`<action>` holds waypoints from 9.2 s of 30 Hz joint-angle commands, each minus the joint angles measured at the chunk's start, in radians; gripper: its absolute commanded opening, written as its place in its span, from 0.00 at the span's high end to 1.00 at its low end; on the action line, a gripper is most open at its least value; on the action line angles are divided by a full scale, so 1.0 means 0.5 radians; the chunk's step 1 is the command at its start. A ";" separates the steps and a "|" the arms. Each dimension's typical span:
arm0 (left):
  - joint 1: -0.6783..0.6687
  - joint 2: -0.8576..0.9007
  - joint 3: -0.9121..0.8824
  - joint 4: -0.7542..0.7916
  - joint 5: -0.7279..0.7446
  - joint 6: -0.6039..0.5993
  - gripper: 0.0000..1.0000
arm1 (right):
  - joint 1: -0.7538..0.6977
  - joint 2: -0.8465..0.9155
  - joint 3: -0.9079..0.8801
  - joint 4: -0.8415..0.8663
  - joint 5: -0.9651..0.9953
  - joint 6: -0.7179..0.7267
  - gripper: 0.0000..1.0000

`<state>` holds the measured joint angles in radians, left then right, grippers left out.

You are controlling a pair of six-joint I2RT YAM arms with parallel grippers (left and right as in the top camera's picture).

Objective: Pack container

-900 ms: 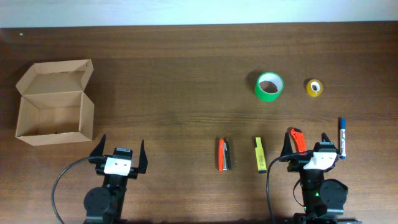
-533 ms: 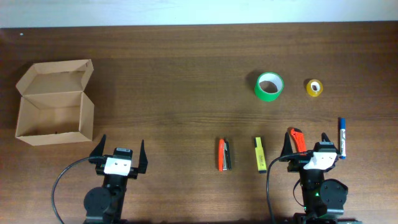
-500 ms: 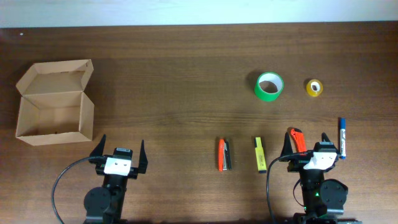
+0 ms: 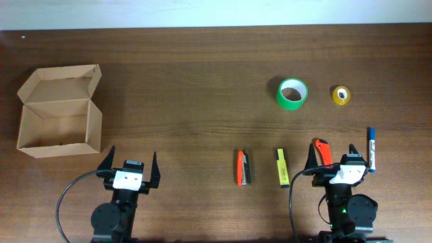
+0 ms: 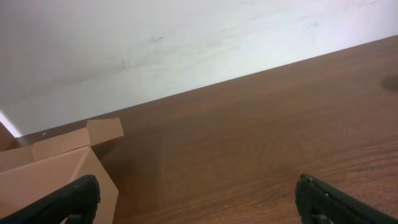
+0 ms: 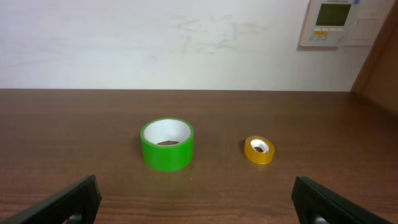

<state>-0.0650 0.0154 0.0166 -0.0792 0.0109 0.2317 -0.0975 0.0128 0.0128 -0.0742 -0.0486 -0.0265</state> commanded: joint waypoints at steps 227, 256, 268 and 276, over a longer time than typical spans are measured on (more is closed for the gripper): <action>-0.653 3.863 4.057 -2.269 -0.162 -1.363 0.98 | -1.205 3.064 2.627 -1.835 0.005 0.542 0.01; -1.092 4.390 4.060 -1.996 -0.430 -1.759 0.98 | -1.167 3.064 2.627 -1.834 -0.104 0.542 0.01; -1.252 4.394 4.060 -2.043 -0.497 -1.759 0.98 | -1.164 3.064 2.627 -1.834 -0.105 0.542 0.01; -1.250 4.537 4.060 -2.076 -0.471 -1.796 0.98 | -1.164 3.064 2.627 -1.836 -0.105 0.542 0.01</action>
<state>-0.6926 2.2242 2.0315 -1.1110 -0.2031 -0.6483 -0.6853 1.5387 1.3056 -0.9916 -0.0952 0.2363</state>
